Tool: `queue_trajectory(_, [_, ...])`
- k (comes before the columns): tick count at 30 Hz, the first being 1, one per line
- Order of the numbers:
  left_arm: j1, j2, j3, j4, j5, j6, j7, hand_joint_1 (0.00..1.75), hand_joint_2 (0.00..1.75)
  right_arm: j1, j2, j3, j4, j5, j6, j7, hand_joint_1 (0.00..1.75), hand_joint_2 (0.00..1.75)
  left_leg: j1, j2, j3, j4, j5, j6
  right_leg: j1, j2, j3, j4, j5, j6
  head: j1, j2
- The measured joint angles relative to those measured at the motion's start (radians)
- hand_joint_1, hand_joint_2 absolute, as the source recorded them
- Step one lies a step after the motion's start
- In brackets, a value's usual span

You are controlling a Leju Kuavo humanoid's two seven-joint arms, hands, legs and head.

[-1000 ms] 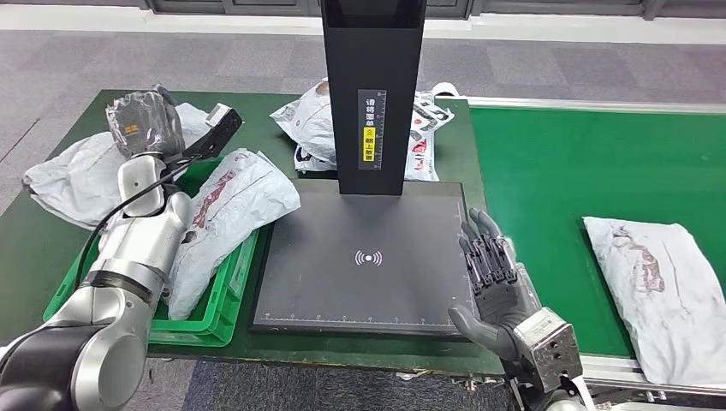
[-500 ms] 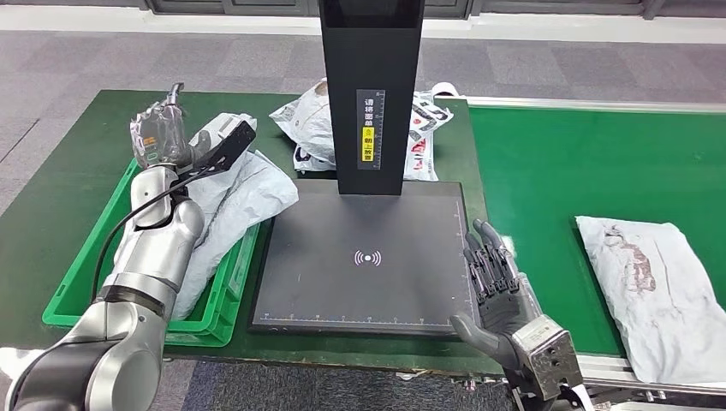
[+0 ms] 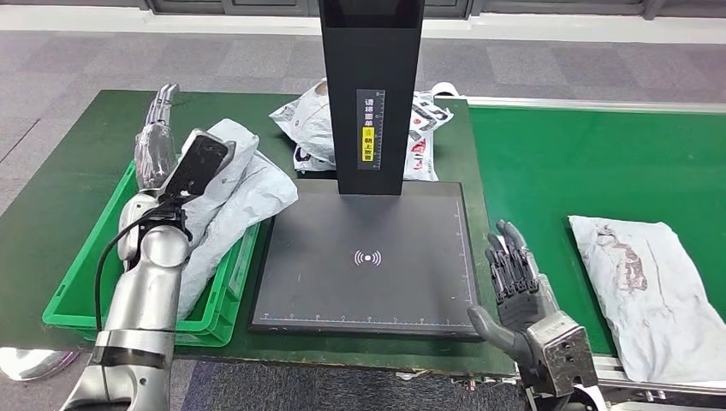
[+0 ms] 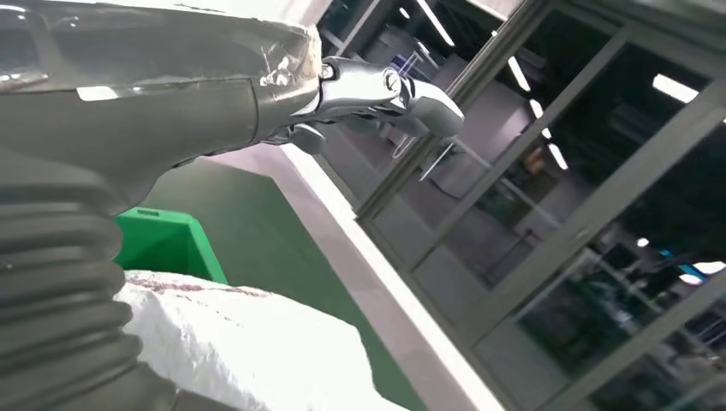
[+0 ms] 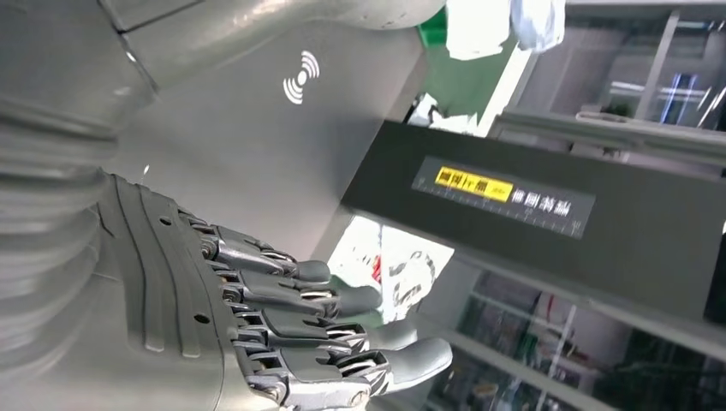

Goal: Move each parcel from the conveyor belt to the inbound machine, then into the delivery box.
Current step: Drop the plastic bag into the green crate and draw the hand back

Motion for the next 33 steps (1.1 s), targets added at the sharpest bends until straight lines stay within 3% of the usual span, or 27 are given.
queue_trajectory(4, [0.055, 0.000, -0.006, -0.117, 0.102, 0.002, -0.033, 0.00, 0.00, 0.004, 0.010, -0.026, -0.007, 0.004, 0.004, 0.004, 0.00, 1.75, 0.000, 0.000, 0.000, 0.000, 0.000, 0.000, 0.000, 0.000, 0.000, 0.000, 0.000, 0.000, 0.000, 0.000])
queue_trajectory(6, [0.084, -0.001, -0.006, -0.175, 0.228, -0.008, -0.082, 0.00, 0.87, 0.005, 0.013, -0.038, -0.008, 0.016, 0.007, 0.009, 0.00, 1.75, 0.000, 0.000, 0.000, 0.000, 0.000, 0.000, 0.000, 0.000, 0.000, 0.000, 0.000, 0.000, 0.000, 0.000])
queue_trajectory(8, [0.124, -0.006, -0.009, -0.244, 0.420, -0.083, -0.131, 0.00, 1.75, -0.003, 0.013, -0.055, -0.006, 0.073, -0.018, 0.038, 0.00, 1.75, 0.000, 0.000, 0.000, 0.000, -0.001, 0.000, 0.000, 0.000, 0.000, 0.000, 0.000, 0.000, 0.000, 0.000])
queue_trajectory(11, [0.204, -0.018, -0.030, -0.337, 0.654, -0.258, -0.162, 0.00, 1.75, -0.046, 0.011, -0.109, 0.016, 0.257, -0.117, 0.131, 0.00, 1.75, -0.001, 0.000, 0.000, 0.000, -0.001, 0.001, -0.001, 0.000, 0.000, 0.000, -0.001, 0.001, 0.000, 0.000])
queue_trajectory(13, [0.273, -0.032, -0.058, -0.387, 0.719, -0.336, -0.176, 0.00, 1.75, -0.098, 0.000, -0.170, 0.059, 0.413, -0.187, 0.214, 0.00, 1.75, -0.002, 0.001, 0.001, 0.000, -0.001, 0.002, -0.002, 0.001, 0.001, 0.000, -0.001, 0.001, 0.000, 0.000])
queue_trajectory(17, [0.371, -0.049, -0.125, -0.428, 0.736, -0.372, -0.202, 0.00, 1.75, -0.193, -0.044, -0.276, 0.165, 0.569, -0.226, 0.290, 0.00, 1.75, -0.003, 0.001, 0.000, 0.001, -0.001, 0.003, -0.003, 0.000, 0.001, -0.001, 0.000, 0.002, 0.000, 0.000])
queue_trajectory(23, [0.404, -0.052, -0.156, -0.450, 0.762, -0.398, -0.191, 0.00, 1.75, -0.250, -0.069, -0.322, 0.243, 0.640, -0.229, 0.339, 0.00, 1.75, -0.003, 0.001, 0.000, 0.000, -0.001, 0.003, -0.002, 0.000, 0.000, -0.001, 0.000, 0.002, 0.000, 0.000])
queue_trajectory(26, [0.414, -0.057, -0.177, -0.437, 0.783, -0.431, -0.186, 0.00, 1.75, -0.348, -0.145, -0.328, 0.387, 0.749, -0.214, 0.420, 0.00, 1.75, -0.002, 0.002, 0.000, 0.000, -0.001, 0.003, -0.002, 0.001, 0.000, -0.001, 0.001, 0.002, 0.000, 0.000])
queue_trajectory(30, [0.430, -0.064, -0.217, -0.385, 0.794, -0.454, -0.209, 0.00, 1.75, -0.536, -0.301, -0.334, 0.736, 0.892, -0.214, 0.482, 0.00, 1.75, -0.004, 0.000, -0.001, 0.002, 0.001, 0.006, -0.004, -0.001, 0.001, -0.001, 0.003, 0.005, 0.000, 0.000])
queue_trajectory(33, [0.445, -0.067, -0.235, -0.344, 0.792, -0.452, -0.226, 0.00, 1.75, -0.646, -0.385, -0.334, 0.982, 0.965, -0.235, 0.514, 0.00, 1.75, -0.005, -0.002, -0.002, 0.002, 0.001, 0.007, -0.005, -0.003, 0.001, -0.001, 0.003, 0.006, 0.000, 0.000])
